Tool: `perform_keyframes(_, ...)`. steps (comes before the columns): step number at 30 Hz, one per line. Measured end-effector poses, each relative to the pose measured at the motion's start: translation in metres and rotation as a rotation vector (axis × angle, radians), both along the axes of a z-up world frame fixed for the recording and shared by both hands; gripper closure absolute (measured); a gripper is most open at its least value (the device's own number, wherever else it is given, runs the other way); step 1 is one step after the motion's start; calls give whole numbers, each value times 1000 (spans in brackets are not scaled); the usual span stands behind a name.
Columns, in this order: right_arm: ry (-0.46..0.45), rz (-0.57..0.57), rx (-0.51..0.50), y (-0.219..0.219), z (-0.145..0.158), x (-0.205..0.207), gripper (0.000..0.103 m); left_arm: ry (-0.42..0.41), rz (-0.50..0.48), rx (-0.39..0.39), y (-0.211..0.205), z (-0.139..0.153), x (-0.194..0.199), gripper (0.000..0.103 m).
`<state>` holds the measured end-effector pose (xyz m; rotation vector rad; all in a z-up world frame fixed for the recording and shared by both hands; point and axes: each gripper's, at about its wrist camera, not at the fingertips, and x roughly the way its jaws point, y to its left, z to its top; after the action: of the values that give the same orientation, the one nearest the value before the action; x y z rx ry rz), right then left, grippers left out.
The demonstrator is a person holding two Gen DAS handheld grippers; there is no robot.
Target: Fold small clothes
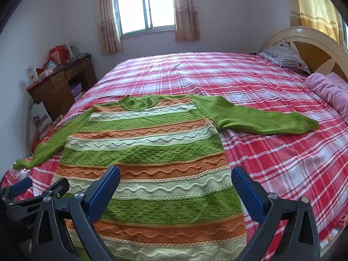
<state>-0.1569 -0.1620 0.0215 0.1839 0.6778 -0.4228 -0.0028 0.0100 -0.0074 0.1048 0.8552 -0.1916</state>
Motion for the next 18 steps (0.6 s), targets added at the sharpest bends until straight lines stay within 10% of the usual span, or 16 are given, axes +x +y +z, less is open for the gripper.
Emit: perform_keyframes(18,26,8,30,-19,-15,26,1,17,-6,8,-7,-17,20,0)
